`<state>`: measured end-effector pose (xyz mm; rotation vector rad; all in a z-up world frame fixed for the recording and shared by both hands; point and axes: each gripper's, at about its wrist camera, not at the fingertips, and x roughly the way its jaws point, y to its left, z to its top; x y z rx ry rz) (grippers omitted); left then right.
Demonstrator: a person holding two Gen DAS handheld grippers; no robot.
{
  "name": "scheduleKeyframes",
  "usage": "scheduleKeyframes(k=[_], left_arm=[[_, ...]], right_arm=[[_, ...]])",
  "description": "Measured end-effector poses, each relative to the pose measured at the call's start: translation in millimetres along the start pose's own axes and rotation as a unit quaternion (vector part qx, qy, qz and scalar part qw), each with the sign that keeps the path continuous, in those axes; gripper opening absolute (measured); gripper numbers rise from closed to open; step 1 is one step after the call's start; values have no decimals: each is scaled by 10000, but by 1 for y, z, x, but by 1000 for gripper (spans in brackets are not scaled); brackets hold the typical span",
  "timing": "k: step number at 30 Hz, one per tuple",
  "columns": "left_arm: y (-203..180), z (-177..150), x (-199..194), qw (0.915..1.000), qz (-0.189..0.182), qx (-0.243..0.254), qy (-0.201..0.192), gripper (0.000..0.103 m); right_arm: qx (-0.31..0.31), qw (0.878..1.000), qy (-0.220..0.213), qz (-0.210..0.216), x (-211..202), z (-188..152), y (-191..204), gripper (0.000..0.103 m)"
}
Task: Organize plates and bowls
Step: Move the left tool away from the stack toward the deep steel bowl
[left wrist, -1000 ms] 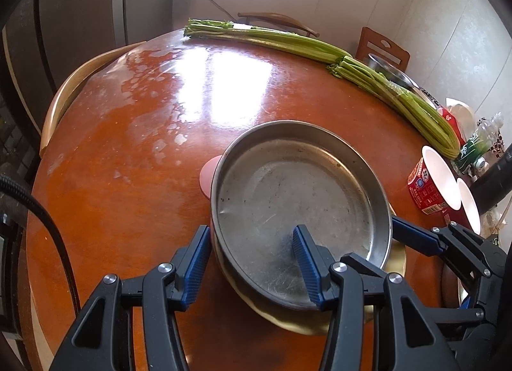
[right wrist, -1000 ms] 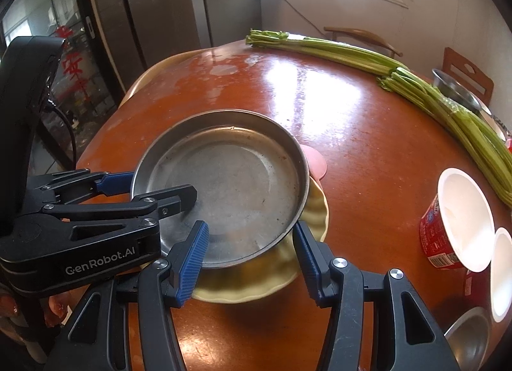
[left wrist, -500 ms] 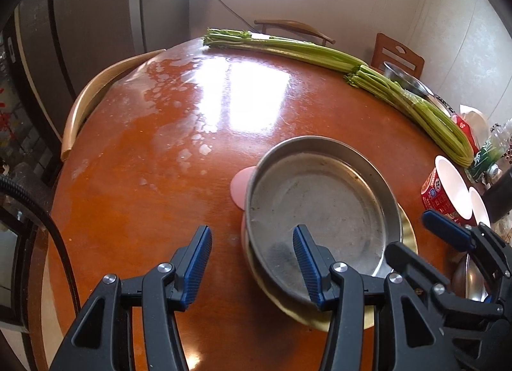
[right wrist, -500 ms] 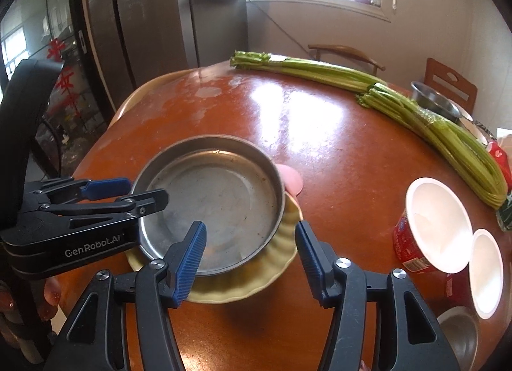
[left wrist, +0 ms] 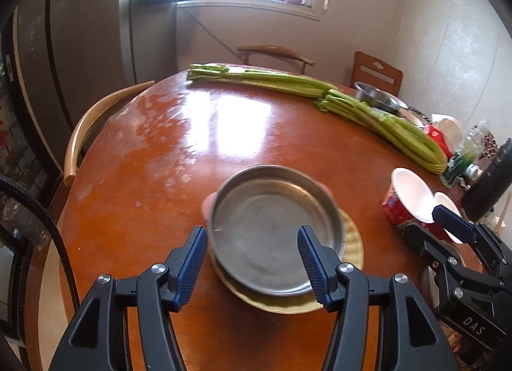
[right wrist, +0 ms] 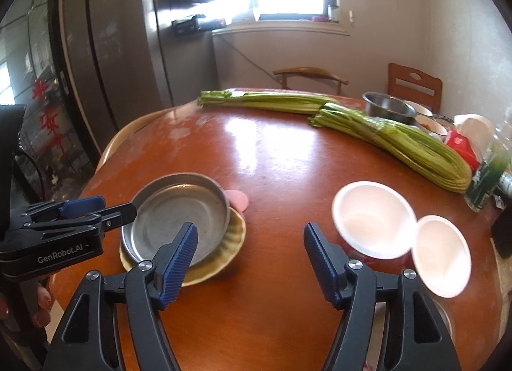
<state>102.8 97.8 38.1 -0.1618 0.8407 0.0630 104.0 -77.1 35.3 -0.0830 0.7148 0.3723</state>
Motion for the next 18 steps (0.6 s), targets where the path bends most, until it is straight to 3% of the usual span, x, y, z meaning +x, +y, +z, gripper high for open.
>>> scheduleKeyframes(k=[9,18], left_arm=[[-77,5,-26,9957,-618,661,-193,60],[-153,0,-46,9899,-766,1161,-267,60]], right_arm=[[337,9975,-538,-323,-59,-10,-47,72],[698,9910,-1017,-526,-113,-30,-97,74]])
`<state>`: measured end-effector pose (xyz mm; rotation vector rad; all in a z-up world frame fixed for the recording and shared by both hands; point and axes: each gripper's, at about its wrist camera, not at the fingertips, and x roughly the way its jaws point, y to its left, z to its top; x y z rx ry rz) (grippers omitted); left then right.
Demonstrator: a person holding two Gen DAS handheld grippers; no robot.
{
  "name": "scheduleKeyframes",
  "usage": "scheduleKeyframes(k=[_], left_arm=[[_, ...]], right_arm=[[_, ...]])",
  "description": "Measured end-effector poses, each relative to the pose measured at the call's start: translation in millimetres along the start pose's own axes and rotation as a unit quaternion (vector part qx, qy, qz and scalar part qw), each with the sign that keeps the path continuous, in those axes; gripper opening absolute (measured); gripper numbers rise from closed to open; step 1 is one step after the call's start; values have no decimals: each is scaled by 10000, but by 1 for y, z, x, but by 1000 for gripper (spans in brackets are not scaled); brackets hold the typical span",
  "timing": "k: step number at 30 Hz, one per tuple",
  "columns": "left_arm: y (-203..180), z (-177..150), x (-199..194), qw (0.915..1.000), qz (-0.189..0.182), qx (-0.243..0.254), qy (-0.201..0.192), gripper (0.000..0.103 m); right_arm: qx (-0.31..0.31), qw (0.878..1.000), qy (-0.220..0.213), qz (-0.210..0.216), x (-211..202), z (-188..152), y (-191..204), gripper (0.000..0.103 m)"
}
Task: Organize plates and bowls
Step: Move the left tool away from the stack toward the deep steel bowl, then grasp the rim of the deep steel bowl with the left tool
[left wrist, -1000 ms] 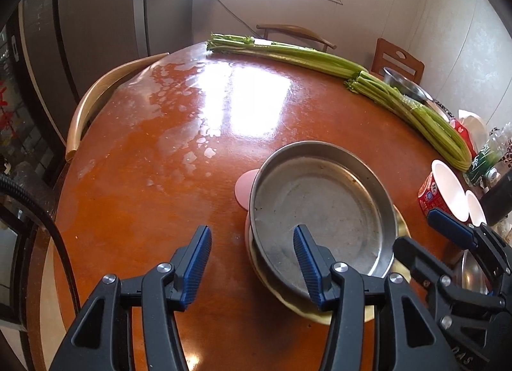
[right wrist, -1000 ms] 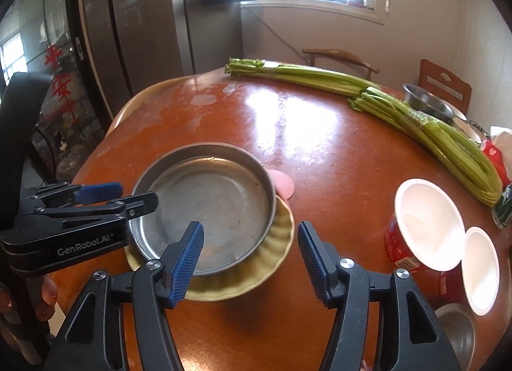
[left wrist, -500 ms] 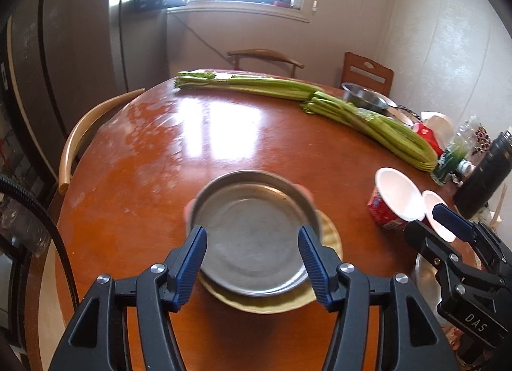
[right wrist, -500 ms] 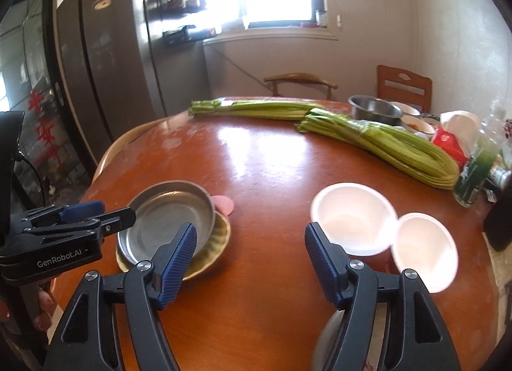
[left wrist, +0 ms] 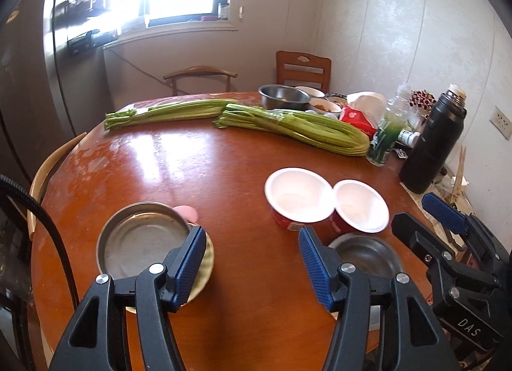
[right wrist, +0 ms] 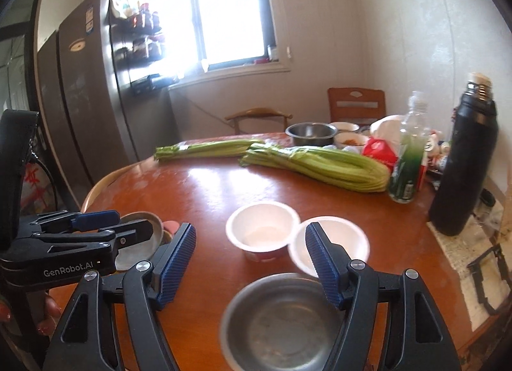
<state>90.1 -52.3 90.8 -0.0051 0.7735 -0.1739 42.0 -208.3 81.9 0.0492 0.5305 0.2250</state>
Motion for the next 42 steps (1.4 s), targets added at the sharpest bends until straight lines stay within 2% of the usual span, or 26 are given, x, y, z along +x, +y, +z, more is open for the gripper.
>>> scheduleKeyframes(k=[12,20,42], left_arm=[[-59,-20,5,9995,-245,186,75,60],[-80,-30,18,9988,-308,314,192,61],[-75,-63,81,9955,-451,177,817,61]], right_arm=[[625,9973,-6,-393,-37,-28,-80,74],[822,9952,211,-490,-38,-46,-105,74],[501,9889,1333,-435,21,-95,-84,74]])
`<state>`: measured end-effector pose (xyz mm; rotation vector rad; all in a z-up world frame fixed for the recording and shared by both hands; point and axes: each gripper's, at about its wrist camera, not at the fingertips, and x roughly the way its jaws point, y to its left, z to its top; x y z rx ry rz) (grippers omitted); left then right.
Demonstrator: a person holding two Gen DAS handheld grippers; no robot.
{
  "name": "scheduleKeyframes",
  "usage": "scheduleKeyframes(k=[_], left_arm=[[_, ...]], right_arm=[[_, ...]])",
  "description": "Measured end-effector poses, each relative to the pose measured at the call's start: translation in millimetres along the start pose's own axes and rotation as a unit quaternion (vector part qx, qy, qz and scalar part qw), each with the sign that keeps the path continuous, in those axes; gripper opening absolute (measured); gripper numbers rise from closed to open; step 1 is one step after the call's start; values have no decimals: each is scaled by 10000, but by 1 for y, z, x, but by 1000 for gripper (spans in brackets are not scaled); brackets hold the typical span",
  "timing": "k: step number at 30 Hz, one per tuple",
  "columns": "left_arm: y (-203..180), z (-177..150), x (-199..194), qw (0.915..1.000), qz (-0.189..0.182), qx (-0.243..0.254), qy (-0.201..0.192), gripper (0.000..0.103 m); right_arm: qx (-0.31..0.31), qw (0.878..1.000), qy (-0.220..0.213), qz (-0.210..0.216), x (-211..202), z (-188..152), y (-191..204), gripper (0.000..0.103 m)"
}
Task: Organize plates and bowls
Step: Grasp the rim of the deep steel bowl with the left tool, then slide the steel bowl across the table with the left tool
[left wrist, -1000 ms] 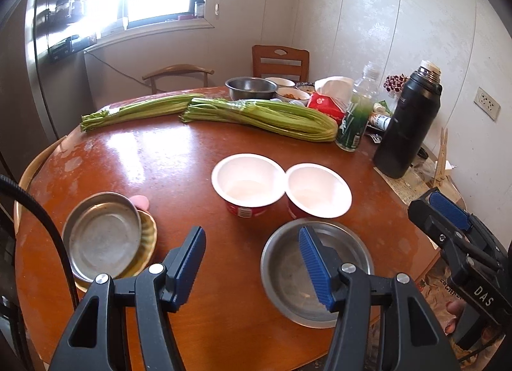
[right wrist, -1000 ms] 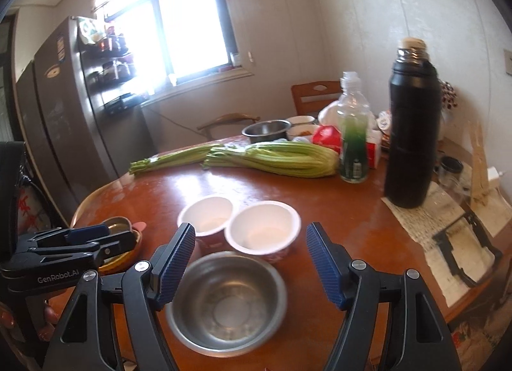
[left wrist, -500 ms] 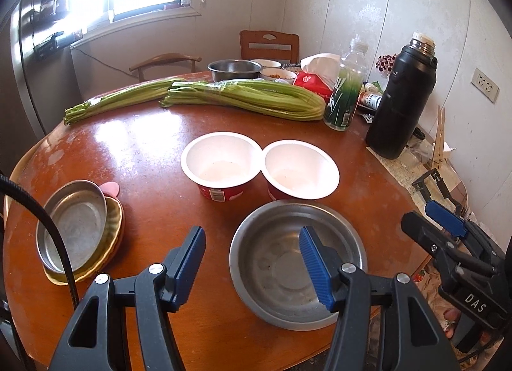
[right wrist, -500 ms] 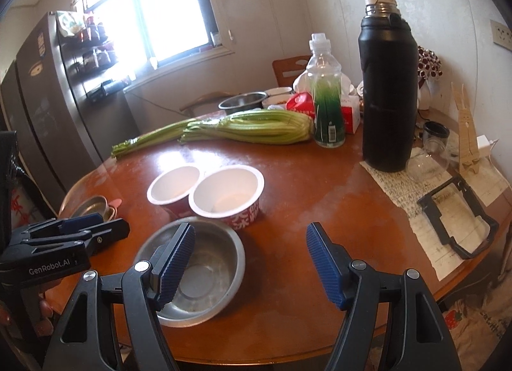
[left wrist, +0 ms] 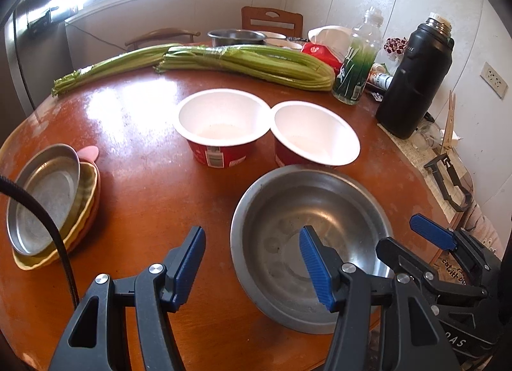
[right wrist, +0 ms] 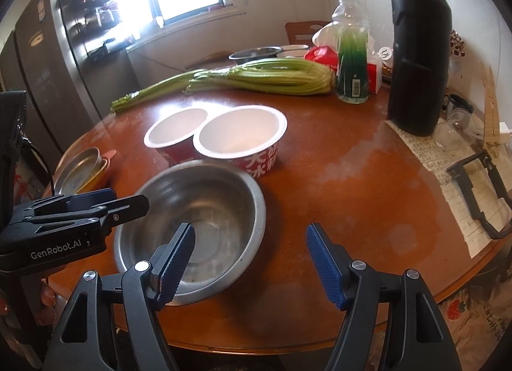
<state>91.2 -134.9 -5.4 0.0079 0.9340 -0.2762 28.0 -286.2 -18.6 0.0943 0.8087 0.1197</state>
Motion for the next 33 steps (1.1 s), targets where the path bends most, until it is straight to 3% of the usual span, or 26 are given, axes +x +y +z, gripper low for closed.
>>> scheduleKeyframes(k=[13,18,23,33], left_arm=[[17,-9,28,9993,-336,-103,126,61],[13,-7,32,9974,-709,-51,119,60],[10,-9,36,9935,-1121,-27,189,51],[22,-14,9,9942,-1073,-82,-39,50]], right_arm=[[-149,9996,243,-10,24,-4,14,72],[-241,9994,246,62,25,-5,20,58],[-398,9988,277,-35,25,-7,29,56],[-528,9984,136,158,11,-5,53,56]])
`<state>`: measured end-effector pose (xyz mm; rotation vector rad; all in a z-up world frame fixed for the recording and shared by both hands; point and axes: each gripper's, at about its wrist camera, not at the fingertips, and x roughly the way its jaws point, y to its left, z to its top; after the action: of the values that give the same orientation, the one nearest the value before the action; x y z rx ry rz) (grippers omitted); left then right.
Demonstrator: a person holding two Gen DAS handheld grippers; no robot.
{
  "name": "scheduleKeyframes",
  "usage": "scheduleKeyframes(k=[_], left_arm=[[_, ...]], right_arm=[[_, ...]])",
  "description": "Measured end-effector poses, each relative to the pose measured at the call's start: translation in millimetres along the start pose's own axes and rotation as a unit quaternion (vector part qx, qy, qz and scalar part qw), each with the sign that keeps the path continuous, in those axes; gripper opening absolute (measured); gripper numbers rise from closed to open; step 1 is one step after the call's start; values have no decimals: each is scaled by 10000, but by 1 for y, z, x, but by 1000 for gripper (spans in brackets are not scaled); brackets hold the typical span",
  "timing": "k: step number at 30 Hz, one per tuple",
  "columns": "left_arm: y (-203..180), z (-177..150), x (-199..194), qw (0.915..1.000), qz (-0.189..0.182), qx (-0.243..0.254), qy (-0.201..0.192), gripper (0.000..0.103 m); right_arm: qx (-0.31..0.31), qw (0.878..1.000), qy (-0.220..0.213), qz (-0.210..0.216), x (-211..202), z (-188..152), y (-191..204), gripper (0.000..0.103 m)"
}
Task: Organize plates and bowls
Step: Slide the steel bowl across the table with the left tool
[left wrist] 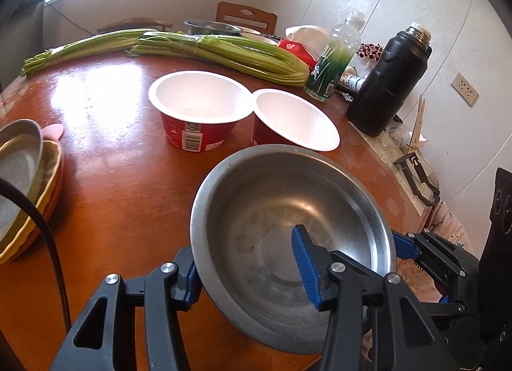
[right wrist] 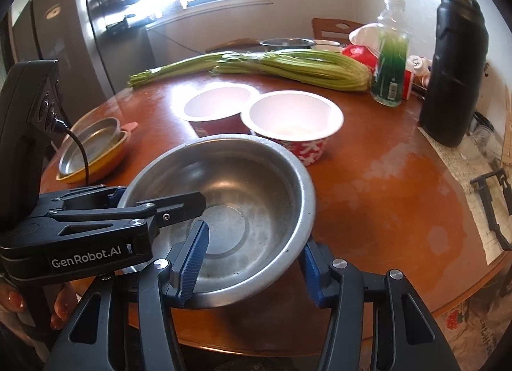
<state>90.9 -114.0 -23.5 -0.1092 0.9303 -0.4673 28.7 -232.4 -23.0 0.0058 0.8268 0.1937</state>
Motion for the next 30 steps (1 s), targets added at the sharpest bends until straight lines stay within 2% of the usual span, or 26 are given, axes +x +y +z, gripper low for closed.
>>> scheduleKeyframes(k=[12,30], left_arm=[[32,-12,-52,9988,358,-249,-244,49],[52,-19,-29,9980,557,-261,110,49]], right_arm=[[-453,9981,-88,412,-8,11,49,56],[-562,9968,308,475,26,6,56,56]])
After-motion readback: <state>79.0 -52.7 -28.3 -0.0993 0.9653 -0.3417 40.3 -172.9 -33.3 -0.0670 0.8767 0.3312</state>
